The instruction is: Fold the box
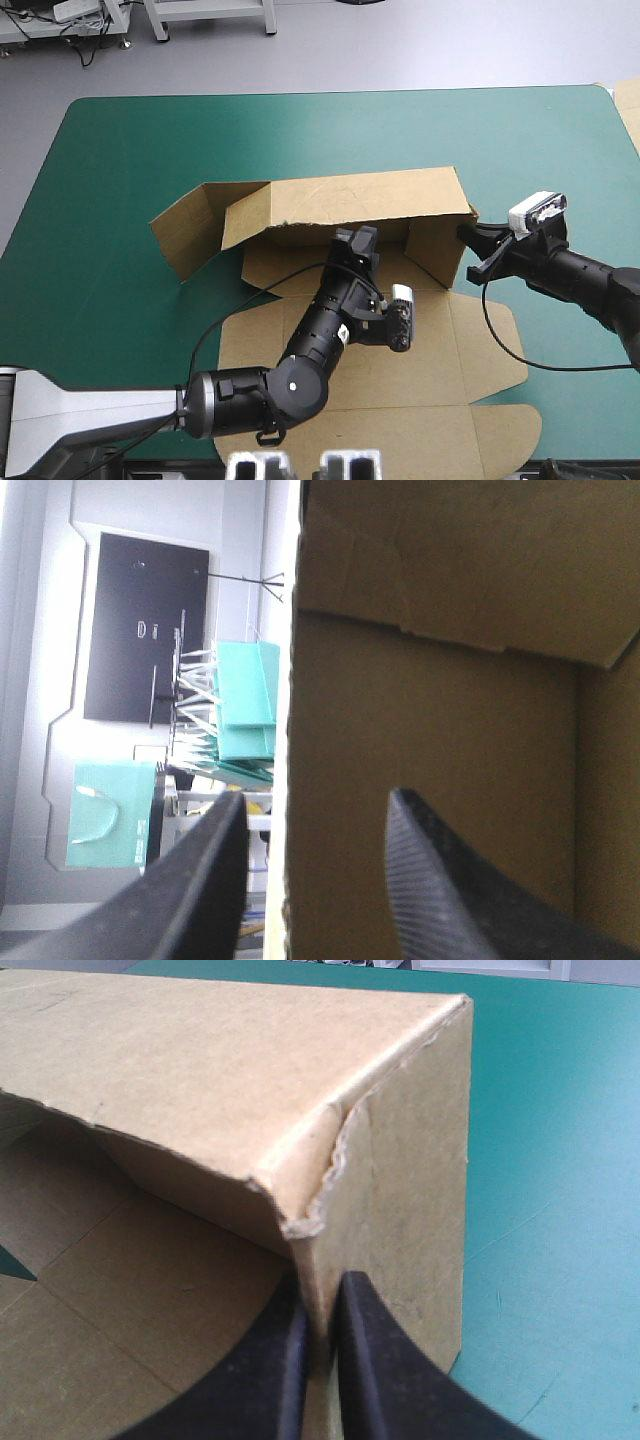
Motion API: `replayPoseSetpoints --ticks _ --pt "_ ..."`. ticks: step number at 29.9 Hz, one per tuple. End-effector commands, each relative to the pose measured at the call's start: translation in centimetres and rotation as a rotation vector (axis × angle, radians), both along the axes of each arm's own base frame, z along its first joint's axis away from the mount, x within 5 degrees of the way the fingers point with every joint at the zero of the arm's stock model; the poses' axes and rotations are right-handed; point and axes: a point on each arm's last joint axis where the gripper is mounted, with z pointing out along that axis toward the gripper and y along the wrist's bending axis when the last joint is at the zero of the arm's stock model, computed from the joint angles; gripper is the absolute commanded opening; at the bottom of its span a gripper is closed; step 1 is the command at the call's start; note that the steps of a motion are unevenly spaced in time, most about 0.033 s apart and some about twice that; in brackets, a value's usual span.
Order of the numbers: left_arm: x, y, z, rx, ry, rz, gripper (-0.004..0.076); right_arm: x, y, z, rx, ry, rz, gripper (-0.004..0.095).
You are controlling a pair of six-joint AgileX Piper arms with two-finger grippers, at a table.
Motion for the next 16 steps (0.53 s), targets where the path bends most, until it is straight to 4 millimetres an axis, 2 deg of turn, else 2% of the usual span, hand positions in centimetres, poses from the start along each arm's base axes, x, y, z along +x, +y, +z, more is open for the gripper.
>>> replayPoseSetpoints --ticks 1,3,4,11,16 --pt "-1.7 -0.2 4.7 -0.123 -0.152 -0.039 0.0148 -0.1 0.3 1.3 0.046 -0.038 0.025 -0.0007" --pt "-2.3 -0.4 6.4 -0.177 -0.161 -0.054 0.0015 -0.1 0.3 1.3 0.044 -0.038 0.025 -0.0007" --pt "-2.4 -0.5 7.2 -0.204 -0.164 -0.056 -0.0006 -0.1 0.3 1.3 0.044 -0.038 0.022 -0.0007" --pt "-2.3 0.3 12.7 -0.439 -0.109 -0.056 -0.0001 0.2 0.2 2.0 0.056 -0.05 0.008 -0.0005" --pt "-0.2 2.2 15.5 -0.577 0.0 -0.017 -0.0001 0.9 0.0 4.0 0.072 -0.063 -0.006 -0.0004"
